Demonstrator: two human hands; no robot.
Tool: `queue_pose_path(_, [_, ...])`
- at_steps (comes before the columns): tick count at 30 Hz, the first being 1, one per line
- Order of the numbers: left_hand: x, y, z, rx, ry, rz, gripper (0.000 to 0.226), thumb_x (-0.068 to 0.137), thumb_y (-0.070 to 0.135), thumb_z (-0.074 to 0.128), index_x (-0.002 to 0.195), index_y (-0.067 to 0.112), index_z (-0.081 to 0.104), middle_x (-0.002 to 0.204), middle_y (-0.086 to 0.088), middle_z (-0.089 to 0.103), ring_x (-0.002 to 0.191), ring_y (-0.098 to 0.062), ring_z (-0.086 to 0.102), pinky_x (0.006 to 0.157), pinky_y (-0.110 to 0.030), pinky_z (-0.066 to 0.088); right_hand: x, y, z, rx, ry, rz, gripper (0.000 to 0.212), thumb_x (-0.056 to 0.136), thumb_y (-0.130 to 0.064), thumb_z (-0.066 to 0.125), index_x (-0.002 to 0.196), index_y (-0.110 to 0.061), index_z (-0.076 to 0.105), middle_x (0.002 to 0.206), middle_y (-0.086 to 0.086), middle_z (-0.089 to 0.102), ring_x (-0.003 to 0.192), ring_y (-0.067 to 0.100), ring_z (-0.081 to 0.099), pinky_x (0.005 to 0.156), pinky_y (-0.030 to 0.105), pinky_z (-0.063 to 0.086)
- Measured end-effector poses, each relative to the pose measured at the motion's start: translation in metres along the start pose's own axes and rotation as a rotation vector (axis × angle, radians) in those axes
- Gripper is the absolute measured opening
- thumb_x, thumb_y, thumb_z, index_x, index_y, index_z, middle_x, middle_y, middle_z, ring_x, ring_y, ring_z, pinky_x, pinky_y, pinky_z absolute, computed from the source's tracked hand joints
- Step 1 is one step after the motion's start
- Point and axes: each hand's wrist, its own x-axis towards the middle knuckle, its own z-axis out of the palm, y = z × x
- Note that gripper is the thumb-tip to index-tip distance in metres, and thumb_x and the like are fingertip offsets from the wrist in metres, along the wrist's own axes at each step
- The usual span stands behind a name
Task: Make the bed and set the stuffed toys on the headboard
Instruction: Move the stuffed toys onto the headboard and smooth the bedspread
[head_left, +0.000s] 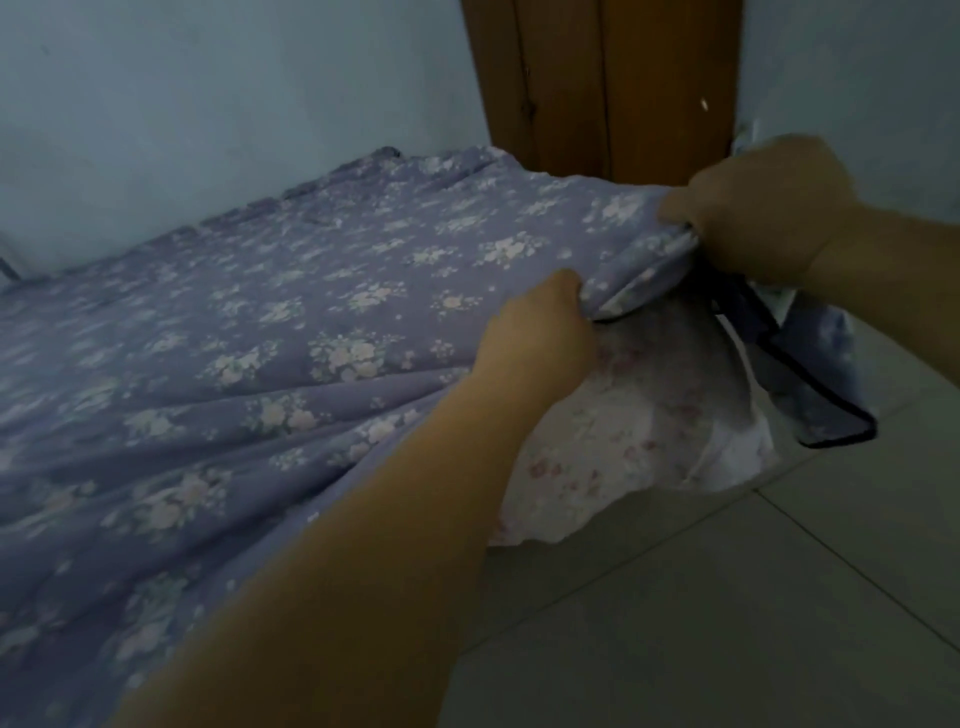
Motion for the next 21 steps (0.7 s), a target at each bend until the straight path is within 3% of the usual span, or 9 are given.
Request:
queue_pose_path(3, [-0.002, -0.002, 0.007, 0.015, -0.127, 0.053, 0.008, 0.097, 0.014, 0.043, 0.104, 0.011, 0.043, 0.092, -0.008, 0.047, 0.08, -0.026, 0.044, 0.068, -0.032, 0.034, -0.009, -0.01, 0.009, -0.079, -0.246, 0.129, 0.016, 0.09, -0.015, 0.053, 0.092, -0.025, 0.065, 0.064, -0.002, 0.043, 0.06, 0.024, 0.047, 0.05, 0.021, 0.026])
queue_pose_path(7, [-0.009, -0.002, 0.007, -0.066, -0.101, 0.071, 0.007, 0.098, 0.017, 0.042, 0.093, 0.013, 0.039, 0.089, -0.011, 0.048, 0.071, -0.024, 0.04, 0.064, -0.03, 0.03, -0.012, -0.01, -0.004, -0.022, -0.182, 0.179, 0.021, 0.085, -0.014, 0.056, 0.069, -0.028, 0.054, 0.064, 0.003, 0.053, 0.056, 0.025, 0.047, 0.055, 0.025, 0.036])
queue_pose_path(8, [-0.012, -0.002, 0.007, -0.076, -0.116, 0.072, 0.005, 0.098, 0.016, 0.041, 0.099, 0.012, 0.043, 0.097, -0.015, 0.053, 0.075, -0.025, 0.043, 0.066, -0.03, 0.031, -0.013, -0.009, -0.001, -0.05, -0.175, 0.157, 0.02, 0.085, -0.016, 0.056, 0.071, -0.029, 0.055, 0.065, 0.003, 0.056, 0.058, 0.026, 0.05, 0.056, 0.026, 0.038])
queue_pose_path(10, [-0.018, -0.001, 0.012, -0.059, -0.154, 0.086, 0.025, 0.097, 0.013, 0.04, 0.122, 0.009, 0.045, 0.118, -0.017, 0.055, 0.095, -0.031, 0.051, 0.072, -0.029, 0.034, -0.018, -0.009, 0.007, -0.149, -0.215, 0.092, 0.017, 0.088, -0.019, 0.051, 0.086, -0.03, 0.064, 0.079, 0.003, 0.064, 0.071, 0.027, 0.059, 0.06, 0.028, 0.04])
queue_pose_path(12, [-0.024, 0.0, 0.022, -0.023, -0.208, 0.093, 0.04, 0.097, 0.01, 0.039, 0.137, 0.01, 0.037, 0.131, -0.016, 0.051, 0.114, -0.032, 0.05, 0.082, -0.029, 0.037, -0.026, -0.01, 0.016, -0.101, -0.282, 0.035, 0.017, 0.089, -0.022, 0.051, 0.093, -0.032, 0.064, 0.093, -0.001, 0.065, 0.087, 0.024, 0.061, 0.068, 0.029, 0.039])
queue_pose_path(14, [-0.029, 0.0, 0.034, 0.017, -0.308, 0.105, 0.046, 0.097, 0.01, 0.039, 0.142, 0.01, 0.031, 0.137, -0.015, 0.047, 0.121, -0.032, 0.048, 0.094, -0.032, 0.039, -0.035, -0.017, 0.026, -0.082, -0.283, -0.068, 0.013, 0.084, -0.025, 0.058, 0.093, -0.033, 0.063, 0.097, -0.003, 0.064, 0.093, 0.022, 0.062, 0.07, 0.028, 0.037])
queue_pose_path(16, [-0.035, -0.001, 0.044, 0.0, -0.408, 0.128, 0.047, 0.098, 0.014, 0.042, 0.143, 0.008, 0.031, 0.14, -0.015, 0.045, 0.125, -0.031, 0.046, 0.098, -0.03, 0.035, -0.04, -0.022, 0.033, -0.037, -0.219, -0.142, 0.017, 0.069, -0.015, 0.073, 0.079, -0.026, 0.066, 0.082, 0.002, 0.064, 0.076, 0.027, 0.064, 0.06, 0.028, 0.032])
queue_pose_path(18, [-0.045, -0.005, 0.057, -0.084, -0.451, 0.141, 0.044, 0.098, 0.017, 0.046, 0.138, 0.003, 0.036, 0.14, -0.016, 0.044, 0.126, -0.03, 0.044, 0.096, -0.026, 0.032, -0.049, -0.029, 0.041, -0.053, -0.209, -0.175, 0.019, 0.06, -0.009, 0.075, 0.07, -0.021, 0.065, 0.072, 0.004, 0.06, 0.065, 0.026, 0.061, 0.057, 0.027, 0.027])
queue_pose_path(21, [-0.061, -0.02, 0.075, -0.211, -0.619, 0.102, 0.043, 0.097, 0.017, 0.046, 0.137, 0.004, 0.037, 0.141, -0.013, 0.042, 0.12, -0.026, 0.046, 0.088, -0.021, 0.039, -0.059, -0.046, 0.056, -0.039, -0.338, -0.263, 0.027, 0.043, -0.005, 0.086, 0.058, -0.021, 0.069, 0.055, 0.003, 0.058, 0.051, 0.024, 0.058, 0.051, 0.028, 0.033])
